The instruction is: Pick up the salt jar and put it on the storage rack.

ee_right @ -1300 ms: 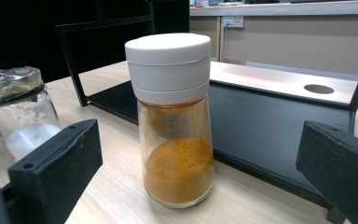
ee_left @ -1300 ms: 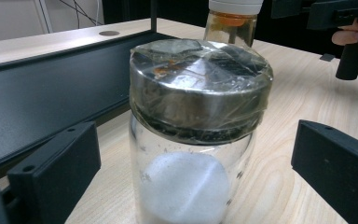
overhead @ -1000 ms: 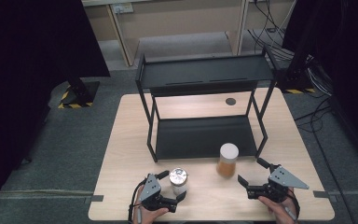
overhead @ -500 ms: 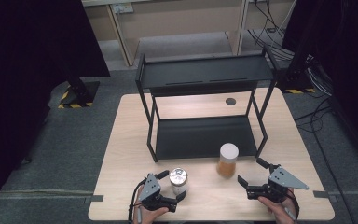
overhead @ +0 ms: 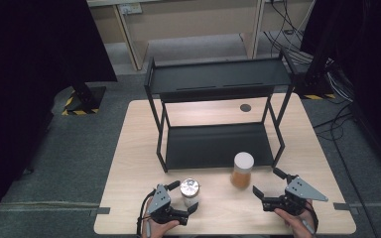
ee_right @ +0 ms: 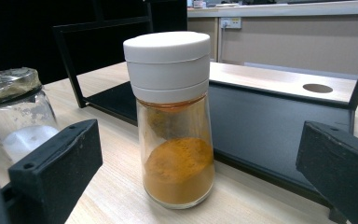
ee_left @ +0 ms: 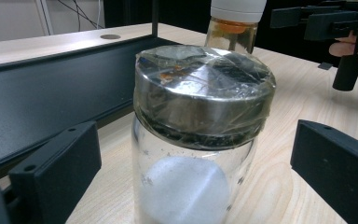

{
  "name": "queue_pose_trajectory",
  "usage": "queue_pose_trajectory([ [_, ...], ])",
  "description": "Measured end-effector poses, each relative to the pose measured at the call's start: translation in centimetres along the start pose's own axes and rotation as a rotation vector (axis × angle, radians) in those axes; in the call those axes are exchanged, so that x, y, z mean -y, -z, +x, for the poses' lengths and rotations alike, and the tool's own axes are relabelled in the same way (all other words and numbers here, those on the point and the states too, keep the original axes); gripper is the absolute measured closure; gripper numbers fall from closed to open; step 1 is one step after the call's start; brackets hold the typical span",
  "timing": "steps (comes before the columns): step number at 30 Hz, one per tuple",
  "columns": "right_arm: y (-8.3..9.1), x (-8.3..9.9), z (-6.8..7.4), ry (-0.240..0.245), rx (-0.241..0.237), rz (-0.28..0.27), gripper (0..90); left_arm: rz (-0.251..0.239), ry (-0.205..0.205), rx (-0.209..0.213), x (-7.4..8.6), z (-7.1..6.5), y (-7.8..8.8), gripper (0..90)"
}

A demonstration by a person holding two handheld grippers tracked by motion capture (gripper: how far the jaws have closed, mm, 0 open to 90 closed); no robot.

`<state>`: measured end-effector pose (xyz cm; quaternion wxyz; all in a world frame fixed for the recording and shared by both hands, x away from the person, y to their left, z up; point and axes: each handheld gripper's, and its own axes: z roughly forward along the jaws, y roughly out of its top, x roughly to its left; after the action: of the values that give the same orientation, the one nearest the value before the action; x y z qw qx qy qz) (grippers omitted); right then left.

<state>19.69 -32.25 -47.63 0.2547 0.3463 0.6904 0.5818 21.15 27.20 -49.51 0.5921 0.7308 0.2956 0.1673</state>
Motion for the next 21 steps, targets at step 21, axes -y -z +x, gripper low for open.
queue_pose_trajectory([
  [21,-0.04,0.09,-0.04,-0.006,0.000,0.002,0.5,-0.005,-0.003,0.001,0.04,-0.07,-0.01,1.0],
])
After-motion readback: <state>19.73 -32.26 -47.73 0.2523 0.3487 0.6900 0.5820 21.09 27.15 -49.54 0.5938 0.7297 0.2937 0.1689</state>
